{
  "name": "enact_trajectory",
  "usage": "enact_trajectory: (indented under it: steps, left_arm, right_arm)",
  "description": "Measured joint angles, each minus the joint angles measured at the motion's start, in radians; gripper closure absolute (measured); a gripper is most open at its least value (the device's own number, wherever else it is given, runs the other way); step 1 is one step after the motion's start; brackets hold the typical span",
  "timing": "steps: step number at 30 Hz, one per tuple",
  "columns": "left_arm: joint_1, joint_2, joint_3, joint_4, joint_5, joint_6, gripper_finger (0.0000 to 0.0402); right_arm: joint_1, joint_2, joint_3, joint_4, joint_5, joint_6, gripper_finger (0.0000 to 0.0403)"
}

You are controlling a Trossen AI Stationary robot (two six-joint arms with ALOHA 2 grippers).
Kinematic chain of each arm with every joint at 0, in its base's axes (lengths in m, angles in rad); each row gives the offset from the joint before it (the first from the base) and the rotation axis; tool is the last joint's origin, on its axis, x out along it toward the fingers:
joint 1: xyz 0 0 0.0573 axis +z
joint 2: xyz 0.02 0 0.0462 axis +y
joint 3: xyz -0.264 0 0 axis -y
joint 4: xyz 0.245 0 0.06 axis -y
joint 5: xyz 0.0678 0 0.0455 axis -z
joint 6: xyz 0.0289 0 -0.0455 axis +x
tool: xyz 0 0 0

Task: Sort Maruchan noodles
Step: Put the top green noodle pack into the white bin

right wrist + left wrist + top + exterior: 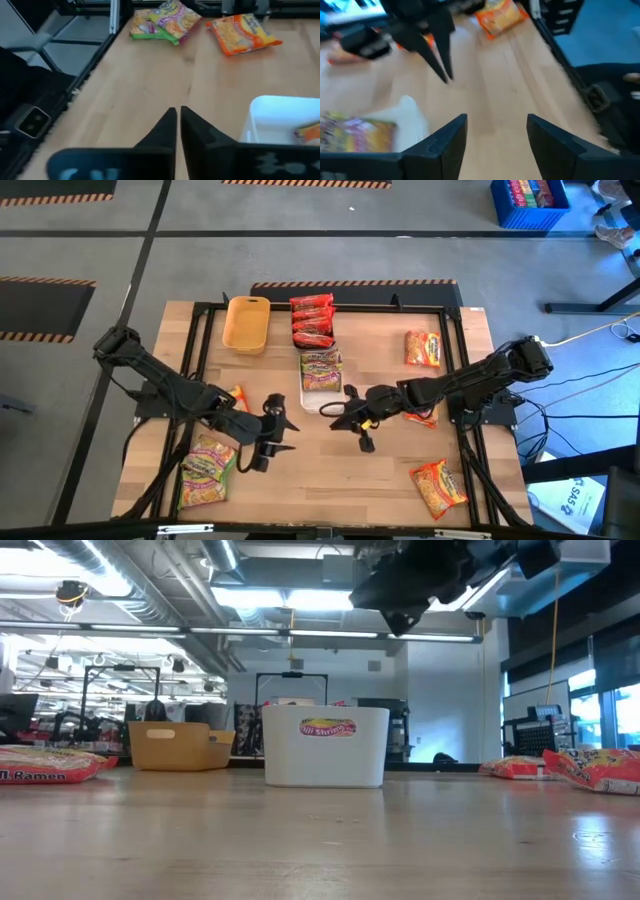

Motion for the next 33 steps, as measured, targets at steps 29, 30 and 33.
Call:
enact_trajectory:
  steps: [29,30,33]
  left_arm:
    - [-0.648,0.244,0.016,-0.824,0.364,-1.228,0.0170]
    - [-0.652,0.270,0.016,-0.825,0.373,-1.210,0.0170]
    - [-0.659,0.344,0.016,-0.830,0.377,-1.188,0.0170]
  right_arm:
    - [0.039,0.019,-0.001,0.031,0.112,0.034,0.0038]
    - [0.039,0.020,-0.001,0.031,0.116,0.034,0.0038]
    - [0.039,0.032,0.000,0.029,0.136,0.040,0.0038]
